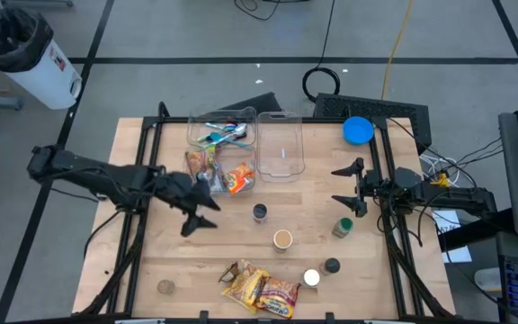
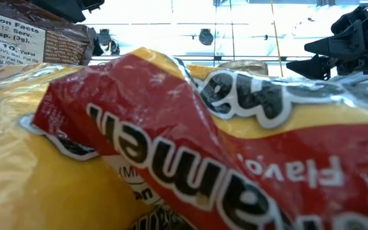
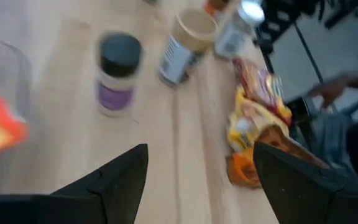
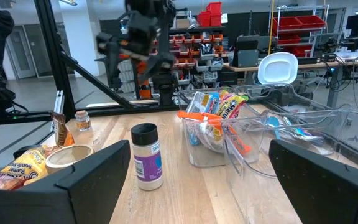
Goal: Pick & Place Food Item
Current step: Put the orange seasoning pack into the right transparent bin
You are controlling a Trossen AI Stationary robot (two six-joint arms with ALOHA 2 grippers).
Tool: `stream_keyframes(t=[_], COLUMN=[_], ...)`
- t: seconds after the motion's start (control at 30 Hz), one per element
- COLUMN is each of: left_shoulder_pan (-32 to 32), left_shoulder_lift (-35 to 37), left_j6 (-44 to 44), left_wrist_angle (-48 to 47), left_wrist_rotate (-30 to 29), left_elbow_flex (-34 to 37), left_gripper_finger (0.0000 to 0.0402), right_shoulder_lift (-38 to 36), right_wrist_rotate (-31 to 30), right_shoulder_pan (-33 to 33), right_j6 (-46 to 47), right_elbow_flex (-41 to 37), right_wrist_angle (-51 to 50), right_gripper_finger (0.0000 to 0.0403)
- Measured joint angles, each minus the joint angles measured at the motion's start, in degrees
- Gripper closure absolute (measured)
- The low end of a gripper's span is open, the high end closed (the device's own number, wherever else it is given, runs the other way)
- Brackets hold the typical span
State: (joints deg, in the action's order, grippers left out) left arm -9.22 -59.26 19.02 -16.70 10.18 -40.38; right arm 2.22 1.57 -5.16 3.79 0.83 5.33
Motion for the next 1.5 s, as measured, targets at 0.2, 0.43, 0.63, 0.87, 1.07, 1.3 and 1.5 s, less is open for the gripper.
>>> stream_keyframes(t=[0.2, 0.43, 0.63, 0.87, 1.07, 1.3, 1.5], left_shoulder_pan=[-6.73, -12.39, -15.64, -16.7, -15.03, -11.27, -9.36], left_shoulder_lift=[-6.87, -14.39, -19.75, -21.42, -21.4, -21.38, -16.14], left_j6=[3.07, 6.9, 7.61, 4.63, -5.02, -7.39, -10.64], left_wrist_angle=[9.92, 8.33, 2.33, 1.69, 3.75, 4.38, 1.48], left_wrist_rotate=[0.22, 0.26, -1.67, -2.04, -8.38, -10.29, -9.98], left_elbow_flex=[0.0, -4.56, -10.98, -13.49, -14.89, -14.97, -15.69], left_gripper_finger=[0.0103, 0.0103, 0.0103, 0.0103, 0.0103, 0.0103, 0.0103], right_shoulder_lift=[0.0, 0.0, 0.0, 0.0, -0.02, 0.0, 0.0], right_wrist_rotate=[0.0, -0.01, 0.01, 0.01, 0.02, 0.02, 0.02], right_shoulder_pan=[0.01, 0.01, 0.01, -0.01, 0.0, 0.01, 0.0], right_j6=[0.0, 0.0, 0.01, 0.0, 0.0, 0.0, 0.01], right_elbow_flex=[0.0, -0.01, 0.02, -0.01, -0.01, 0.0, 0.0], right_wrist_angle=[-0.01, -0.01, 0.02, 0.02, 0.02, 0.02, 0.02], right_gripper_finger=[0.0023, 0.0023, 0.0023, 0.0023, 0.0023, 0.0023, 0.0023])
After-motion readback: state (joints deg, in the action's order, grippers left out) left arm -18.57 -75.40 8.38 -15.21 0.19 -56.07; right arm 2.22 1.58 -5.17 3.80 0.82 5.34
